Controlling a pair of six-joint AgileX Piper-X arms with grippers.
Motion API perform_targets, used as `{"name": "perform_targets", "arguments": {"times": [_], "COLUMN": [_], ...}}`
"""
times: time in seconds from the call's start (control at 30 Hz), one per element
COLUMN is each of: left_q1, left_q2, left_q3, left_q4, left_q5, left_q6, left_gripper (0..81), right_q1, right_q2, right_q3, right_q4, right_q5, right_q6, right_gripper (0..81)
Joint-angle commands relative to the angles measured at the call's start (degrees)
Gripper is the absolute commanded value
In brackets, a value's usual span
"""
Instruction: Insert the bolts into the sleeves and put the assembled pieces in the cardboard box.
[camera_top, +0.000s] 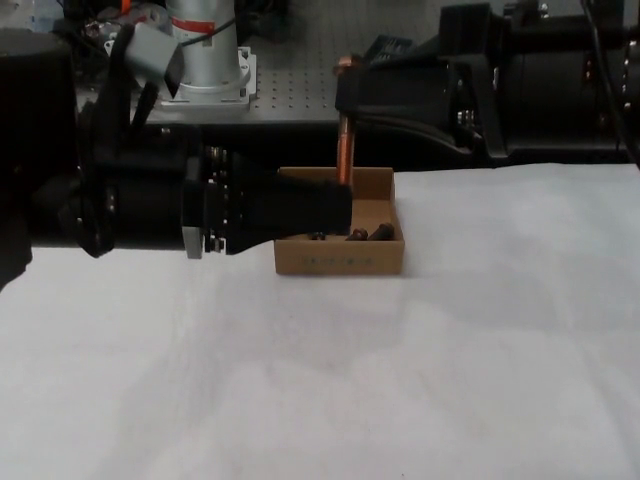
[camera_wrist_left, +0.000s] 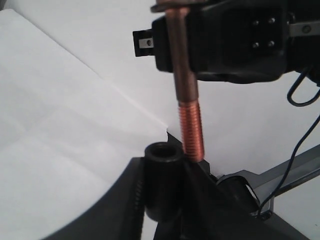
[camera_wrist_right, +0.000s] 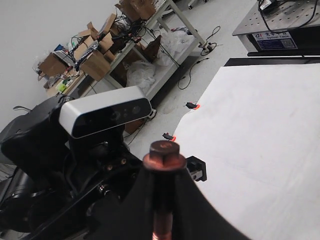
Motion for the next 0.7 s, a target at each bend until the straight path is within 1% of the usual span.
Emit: {"name": "perform_targets", "arguments": {"times": [0.0,0.4,0.67], "left_q1": [-0.18,-0.18,-0.18], "left_q2": [-0.28,-0.28,-0.28], "left_q3": [-0.29,-0.29,-0.29], "left_q4": [-2.93,-1.49,-0.69], "left_q5": [0.76,0.74,0.74], "left_q6": [-0.81,-0.68,-0.16], "left_gripper": [0.6,0.6,0.6], "right_q1": [0.15,0.0,-1.47], "right_q2": [0.24,0.24,0.24], "right_q3": [-0.29,-0.29,-0.29], "right_q4": [0.37,0.37,-0.63], "right_q5": [-0.75,0.89,1.05], "right_q6": [-1.52,-1.51,-1.51], "right_gripper": [1.9,1.9,1.9]}}
